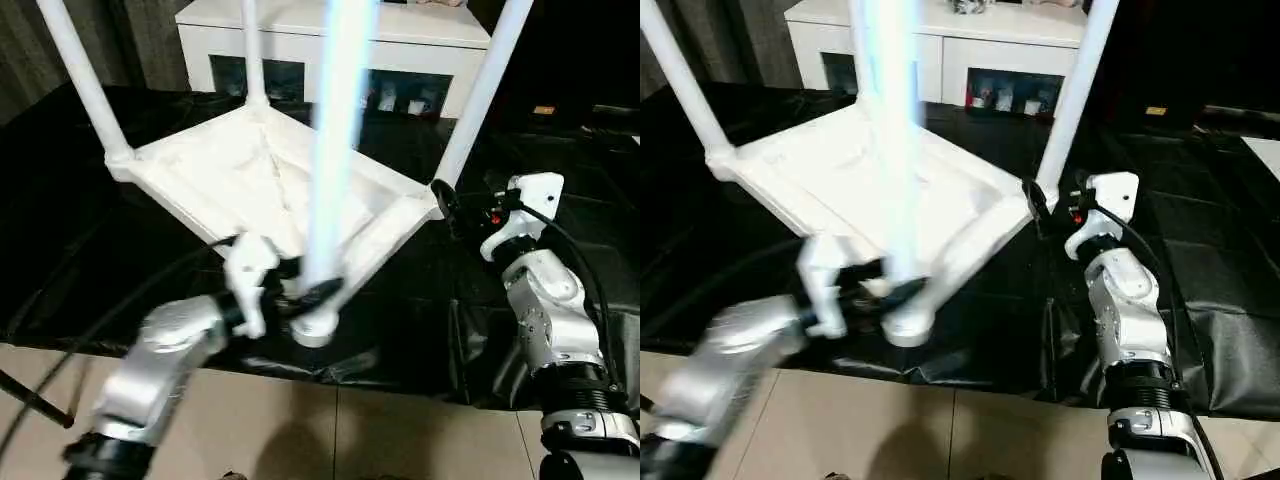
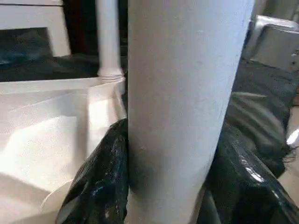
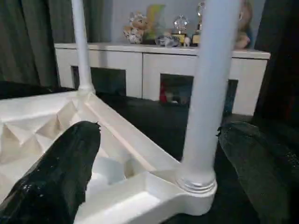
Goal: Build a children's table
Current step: Flip table
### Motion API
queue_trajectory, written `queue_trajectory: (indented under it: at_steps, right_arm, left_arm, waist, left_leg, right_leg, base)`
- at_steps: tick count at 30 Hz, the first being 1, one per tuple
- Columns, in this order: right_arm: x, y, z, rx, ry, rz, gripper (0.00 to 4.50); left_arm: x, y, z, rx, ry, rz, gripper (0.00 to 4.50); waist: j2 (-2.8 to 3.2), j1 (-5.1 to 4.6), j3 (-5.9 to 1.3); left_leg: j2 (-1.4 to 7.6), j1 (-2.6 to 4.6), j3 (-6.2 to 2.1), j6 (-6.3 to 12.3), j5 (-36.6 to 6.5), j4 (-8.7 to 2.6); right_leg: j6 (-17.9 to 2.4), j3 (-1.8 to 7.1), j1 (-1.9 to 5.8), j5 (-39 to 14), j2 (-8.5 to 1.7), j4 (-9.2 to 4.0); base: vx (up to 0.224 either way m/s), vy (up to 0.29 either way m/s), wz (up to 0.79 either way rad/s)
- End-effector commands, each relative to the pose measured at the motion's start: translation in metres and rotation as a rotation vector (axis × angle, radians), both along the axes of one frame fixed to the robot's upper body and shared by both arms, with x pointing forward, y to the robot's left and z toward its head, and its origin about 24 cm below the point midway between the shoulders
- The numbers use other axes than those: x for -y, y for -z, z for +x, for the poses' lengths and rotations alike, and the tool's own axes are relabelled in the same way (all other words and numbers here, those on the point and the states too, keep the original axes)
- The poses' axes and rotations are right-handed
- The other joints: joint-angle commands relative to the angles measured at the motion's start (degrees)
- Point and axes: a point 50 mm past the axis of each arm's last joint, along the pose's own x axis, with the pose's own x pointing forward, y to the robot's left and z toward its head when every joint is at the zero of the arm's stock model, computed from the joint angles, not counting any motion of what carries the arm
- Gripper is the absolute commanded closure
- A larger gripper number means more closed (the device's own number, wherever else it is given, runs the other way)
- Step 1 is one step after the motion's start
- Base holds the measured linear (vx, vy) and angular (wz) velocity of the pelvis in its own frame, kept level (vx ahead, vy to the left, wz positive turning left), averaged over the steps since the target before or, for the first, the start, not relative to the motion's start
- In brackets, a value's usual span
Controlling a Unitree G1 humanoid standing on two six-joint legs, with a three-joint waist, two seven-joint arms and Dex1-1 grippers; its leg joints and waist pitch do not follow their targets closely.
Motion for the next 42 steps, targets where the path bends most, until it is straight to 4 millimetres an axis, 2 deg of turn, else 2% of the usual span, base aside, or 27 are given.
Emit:
queue_trajectory:
  at_steps: [1, 4, 5, 6, 7, 8, 9, 10, 11, 12, 14, 15, 16, 17, 20, 23, 24, 25, 26, 28, 31, 33, 37, 38, 40, 41, 42]
  right_arm:
    - [-0.003, -0.006, 0.003, 0.024, -0.013, -0.013, 0.00]
    - [-0.004, -0.005, 0.003, 0.023, -0.017, -0.013, 0.00]
    - [-0.007, -0.004, 0.004, 0.023, -0.025, -0.012, 0.00]
    - [-0.007, -0.004, 0.004, 0.023, -0.025, -0.012, 0.00]
    - [-0.008, -0.004, 0.004, 0.023, -0.027, -0.011, 0.00]
    - [-0.009, -0.004, 0.004, 0.023, -0.029, -0.012, 0.00]
    - [-0.010, -0.003, 0.004, 0.024, -0.036, -0.014, 0.00]
    - [-0.010, -0.003, 0.004, 0.024, -0.036, -0.014, 0.00]
    - [-0.010, -0.004, 0.005, 0.026, -0.041, -0.017, 0.00]
    - [-0.011, -0.004, 0.005, 0.027, -0.043, -0.018, 0.00]
    - [-0.012, -0.005, 0.007, 0.027, -0.050, -0.021, 0.00]
    - [-0.014, -0.005, 0.010, 0.025, -0.053, -0.030, 0.00]
    - [-0.015, -0.005, 0.011, 0.021, -0.060, -0.027, 0.00]
    - [-0.017, -0.005, 0.013, 0.014, -0.076, -0.024, 0.00]
    - [-0.026, -0.007, 0.021, -0.005, -0.123, -0.006, 0.00]
    - [-0.031, -0.007, 0.027, -0.026, -0.141, 0.005, 0.00]
    - [-0.037, -0.005, 0.035, -0.068, -0.144, -0.028, 0.00]
    - [-0.037, -0.005, 0.035, -0.068, -0.144, -0.028, 0.00]
    - [-0.039, -0.006, 0.043, -0.104, -0.111, -0.045, 0.00]
    - [-0.039, -0.006, 0.046, -0.115, -0.092, -0.046, 0.00]
    - [-0.039, -0.006, 0.052, -0.155, -0.043, -0.064, 0.00]
    - [-0.039, -0.007, 0.054, -0.166, -0.036, -0.034, 0.27]
    - [-0.039, -0.006, 0.053, -0.160, -0.060, 0.005, 0.47]
    - [-0.039, -0.005, 0.051, -0.153, -0.077, 0.023, 0.71]
    - [-0.039, -0.003, 0.048, -0.138, -0.118, 0.043, 0.78]
    - [-0.040, -0.001, 0.045, -0.131, -0.148, 0.059, 0.78]
    - [-0.040, 0.000, 0.045, -0.130, -0.153, 0.062, 0.91]
  left_arm:
    - [-0.027, -0.001, 0.003, 0.011, -0.118, 0.038, 2.48]
    - [-0.038, -0.001, 0.003, 0.014, -0.155, 0.052, 2.51]
    - [-0.065, -0.001, 0.000, 0.015, -0.248, 0.070, 2.52]
    - [-0.065, -0.001, 0.000, 0.015, -0.248, 0.070, 2.52]
    - [-0.072, -0.001, -0.001, 0.017, -0.275, 0.080, 2.52]
    - [-0.081, -0.001, -0.003, 0.028, -0.310, 0.095, 2.53]
    - [-0.095, -0.001, -0.006, 0.034, -0.352, 0.109, 2.53]
    - [-0.095, -0.001, -0.006, 0.034, -0.352, 0.109, 2.53]
    - [-0.105, -0.002, -0.009, 0.038, -0.386, 0.117, 2.54]
    - [-0.108, -0.002, -0.010, 0.040, -0.398, 0.121, 2.54]
    - [-0.120, -0.004, -0.011, 0.067, -0.455, 0.154, 2.54]
    - [-0.124, -0.004, -0.012, 0.078, -0.482, 0.161, 2.54]
    - [-0.125, -0.004, -0.012, 0.079, -0.484, 0.162, 2.54]
    - [-0.125, -0.004, -0.012, 0.085, -0.489, 0.168, 2.54]
    - [-0.123, -0.004, -0.010, 0.096, -0.500, 0.163, 2.54]
    - [-0.123, -0.004, -0.010, 0.093, -0.497, 0.157, 2.54]
    - [-0.123, -0.003, -0.008, 0.092, -0.499, 0.161, 2.54]
    - [-0.123, -0.003, -0.008, 0.092, -0.499, 0.161, 2.54]
    - [-0.124, -0.004, -0.006, 0.102, -0.506, 0.169, 2.54]
    - [-0.124, -0.004, -0.006, 0.105, -0.508, 0.168, 2.54]
    - [-0.124, -0.005, -0.004, 0.113, -0.524, 0.176, 2.54]
    - [-0.128, -0.005, -0.001, 0.129, -0.583, 0.213, 2.54]
    - [-0.132, -0.006, 0.001, 0.145, -0.635, 0.239, 2.54]
    - [-0.135, -0.006, 0.003, 0.151, -0.665, 0.252, 2.54]
    - [-0.139, -0.008, 0.006, 0.165, -0.711, 0.270, 2.54]
    - [-0.141, -0.009, 0.008, 0.171, -0.738, 0.275, 2.54]
    - [-0.141, -0.009, 0.009, 0.173, -0.742, 0.277, 2.54]
  waist:
    - [-0.57, 0.23, -3.16]
    - [-0.33, 0.33, -3.03]
    - [-0.49, 0.36, -3.01]
    - [-0.49, 0.36, -3.01]
    - [-0.36, 0.31, -2.94]
    - [-0.48, 0.39, -3.00]
    - [-0.47, 0.34, -2.96]
    - [-0.42, 0.32, -2.90]
    - [-0.36, 0.31, -2.96]
    - [-0.75, 0.31, -2.96]
    - [-0.72, 0.28, -2.97]
    - [-1.00, 0.31, -3.01]
    - [-0.89, 0.33, -2.98]
    - [-1.13, 0.30, -3.01]
    - [-1.00, 0.37, -3.07]
    - [-0.83, 0.34, -3.06]
    - [-0.72, 0.45, -3.09]
    - [-0.80, 0.15, -3.04]
    - [-0.64, 0.28, -3.02]
    - [-0.67, 0.34, -2.93]
    - [-0.95, 0.42, -3.03]
    - [-1.01, 0.33, -3.06]
    - [-1.11, 0.43, -2.97]
    - [-1.07, 0.38, -2.96]
    - [-1.11, 0.37, -2.98]
    - [-0.51, 0.45, -2.98]
    - [-0.83, 0.33, -2.93]
  left_leg:
    - [1.61, 1.04, -0.86, 0.03, -17.67, -4.61]
    - [1.61, 1.31, -0.92, -0.47, -19.26, -4.70]
    - [1.62, 1.35, -0.95, -0.68, -19.88, -4.75]
    - [1.62, 1.35, -0.95, -0.68, -19.88, -4.75]
    - [1.61, 1.12, -1.11, -0.84, -20.21, -4.95]
    - [1.65, 1.47, -1.05, -1.01, -20.67, -4.86]
    - [1.62, 1.39, -1.08, -1.01, -20.77, -4.91]
    - [1.61, 1.25, -1.15, -1.03, -20.95, -4.99]
    - [1.63, 1.33, -1.16, -1.22, -21.35, -5.04]
    - [1.66, 1.45, -1.10, -1.16, -21.55, -5.01]
    - [1.66, 1.35, -1.21, -1.20, -21.43, -5.08]
    - [1.75, 1.40, -1.10, -1.23, -21.17, -5.05]
    - [1.74, 1.38, -1.15, -1.24, -20.98, -5.07]
    - [1.79, 1.37, -1.11, -1.19, -20.80, -5.09]
    - [1.82, 1.43, -1.05, -1.16, -20.15, -5.06]
    - [1.79, 1.52, -1.02, -1.32, -20.84, -5.03]
    - [1.82, 1.65, -0.99, -1.48, -20.89, -4.98]
    - [1.77, 1.50, -1.07, -1.64, -21.17, -4.98]
    - [1.72, 1.67, -1.05, -2.02, -22.08, -4.97]
    - [1.73, 1.94, -1.01, -2.55, -23.20, -4.91]
    - [1.78, 1.72, -1.11, -2.67, -22.55, -4.96]
    - [1.77, 1.67, -1.10, -2.69, -22.36, -4.96]
    - [1.82, 1.63, -1.14, -2.53, -22.54, -4.92]
    - [1.79, 1.66, -1.14, -2.59, -23.12, -4.91]
    - [1.79, 1.75, -1.16, -2.41, -23.87, -4.87]
    - [1.79, 1.73, -1.32, -2.52, -24.01, -4.94]
    - [1.81, 1.70, -1.29, -2.59, -24.50, -4.98]
  right_leg:
    - [-9.01, 1.41, 2.09, -19.21, -1.76, -4.16]
    - [-8.23, 1.46, 1.72, -21.47, -1.77, -4.37]
    - [-8.11, 1.47, 1.56, -21.81, -1.75, -4.39]
    - [-8.11, 1.47, 1.56, -21.81, -1.75, -4.39]
    - [-7.85, 1.41, 1.76, -22.49, -1.80, -4.36]
    - [-7.58, 1.43, 1.44, -22.66, -1.74, -4.44]
    - [-7.66, 1.48, 1.45, -22.14, -1.69, -4.35]
    - [-7.64, 1.46, 1.52, -22.32, -1.76, -4.34]
    - [-7.49, 1.46, 1.48, -22.64, -1.76, -4.36]
    - [-7.47, 1.46, 1.33, -22.61, -1.71, -4.42]
    - [-7.94, 1.47, 1.41, -21.88, -1.78, -4.22]
    - [-8.02, 1.54, 1.37, -21.28, -1.84, -4.22]
    - [-8.17, 1.56, 1.40, -20.99, -1.86, -4.12]
    - [-8.40, 1.57, 1.43, -20.35, -1.87, -4.05]
    - [-9.26, 1.64, 1.42, -17.93, -1.83, -3.79]
    - [-10.07, 1.64, 1.43, -17.92, -1.87, -3.75]
    - [-10.19, 1.67, 1.41, -17.79, -1.91, -3.77]
    - [-10.62, 1.59, 1.36, -18.28, -1.87, -3.63]
    - [-10.70, 1.52, 1.30, -19.57, -1.95, -3.83]
    - [-10.41, 1.58, 1.07, -20.74, -1.96, -4.00]
    - [-10.02, 1.57, 1.31, -19.90, -1.99, -3.80]
    - [-10.29, 1.51, 1.34, -19.22, -1.86, -3.62]
    - [-9.79, 1.58, 1.29, -19.35, -1.96, -3.70]
    - [-9.69, 1.56, 1.28, -19.72, -1.92, -3.76]
    - [-9.51, 1.57, 1.23, -20.13, -1.89, -3.83]
    - [-9.44, 1.57, 1.31, -20.28, -1.97, -3.78]
    - [-9.32, 1.54, 1.25, -20.45, -1.89, -4.00]
  base:
    - [0.000, 0.000, 0.00]
    - [0.000, 0.000, 0.00]
    - [0.000, 0.000, 0.00]
    - [0.000, 0.000, 0.00]
    - [0.000, 0.000, 0.00]
    - [0.000, 0.000, 0.00]
    - [0.000, 0.000, 0.00]
    - [0.000, 0.000, 0.00]
    - [0.000, 0.000, 0.00]
    - [0.000, 0.000, 0.00]
    - [0.000, 0.000, 0.00]
    - [0.000, 0.000, 0.00]
    - [0.000, 0.000, 0.00]
    - [0.000, 0.000, 0.00]
    - [0.000, 0.000, 0.00]
    - [0.000, 0.000, 0.00]
    - [0.000, 0.000, 0.00]
    - [0.000, 0.000, 0.00]
    - [0.000, 0.000, 0.00]
    - [0.000, 0.000, 0.00]
    - [0.000, 0.000, 0.00]
    - [0.000, 0.000, 0.00]
    - [0.000, 0.000, 0.00]
    - [0.000, 0.000, 0.00]
    - [0.000, 0.000, 0.00]
    - [0.000, 0.000, 0.00]
    - [0.000, 0.000, 0.00]
